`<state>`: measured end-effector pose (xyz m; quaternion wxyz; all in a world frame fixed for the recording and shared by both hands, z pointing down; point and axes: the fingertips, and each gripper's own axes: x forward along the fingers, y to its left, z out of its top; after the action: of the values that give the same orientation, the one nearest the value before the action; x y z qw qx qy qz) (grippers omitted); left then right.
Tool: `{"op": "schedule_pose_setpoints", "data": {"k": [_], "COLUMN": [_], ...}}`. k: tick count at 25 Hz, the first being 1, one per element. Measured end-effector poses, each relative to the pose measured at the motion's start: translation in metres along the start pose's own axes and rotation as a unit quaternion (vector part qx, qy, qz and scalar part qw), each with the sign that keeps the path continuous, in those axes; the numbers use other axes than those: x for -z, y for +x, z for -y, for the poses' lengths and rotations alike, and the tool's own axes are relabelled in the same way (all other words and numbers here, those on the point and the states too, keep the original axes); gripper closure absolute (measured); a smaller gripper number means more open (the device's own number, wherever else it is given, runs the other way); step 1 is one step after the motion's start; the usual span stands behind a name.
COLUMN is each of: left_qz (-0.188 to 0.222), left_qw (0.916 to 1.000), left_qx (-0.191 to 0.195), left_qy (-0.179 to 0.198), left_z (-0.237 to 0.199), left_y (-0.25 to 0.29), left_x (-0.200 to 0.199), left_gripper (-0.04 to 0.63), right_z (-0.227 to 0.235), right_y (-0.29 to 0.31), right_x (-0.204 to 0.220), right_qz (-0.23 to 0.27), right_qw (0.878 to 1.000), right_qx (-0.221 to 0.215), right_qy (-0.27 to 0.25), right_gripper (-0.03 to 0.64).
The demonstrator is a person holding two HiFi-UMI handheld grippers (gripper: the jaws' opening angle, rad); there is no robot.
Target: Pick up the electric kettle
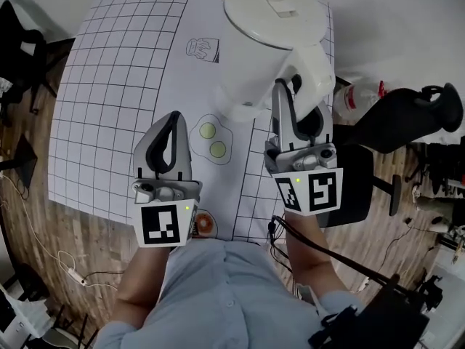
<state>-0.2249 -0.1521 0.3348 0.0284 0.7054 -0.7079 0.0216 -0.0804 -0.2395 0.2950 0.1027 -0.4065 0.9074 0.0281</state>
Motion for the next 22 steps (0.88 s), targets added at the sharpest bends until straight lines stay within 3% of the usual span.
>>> {"op": "schedule_pose_setpoints", "data": {"k": [9,16,22], "left_qz": [0.02,0.052,0.046], "left_qw": [0.9991,0.9951,0.9951], "left_qx": [0.038,0.078,0.079], "left_qy": [0.005,0.031,0.038], "left_z": [0.062,0.084,0.133], "left_y": [0.034,0.012,-0.001], "left_x": [-0.035,-0.028,-0.019], "left_gripper": [0.595,0.595,0.595], "right_z": [0.058,0.053,0.08], "right_y": [-0.016,-0.069,-0.127], "right_x": [-0.049,-0.046,-0.029], "right_qz": [0.014,0.01,-0.005], "right_qw": [1.0,0.998,0.998], "right_qx": [0.017,0.043,0.052], "right_qy": [-0.019,-0.042,-0.024], "right_gripper": [0.526,0.526,0.526]}}
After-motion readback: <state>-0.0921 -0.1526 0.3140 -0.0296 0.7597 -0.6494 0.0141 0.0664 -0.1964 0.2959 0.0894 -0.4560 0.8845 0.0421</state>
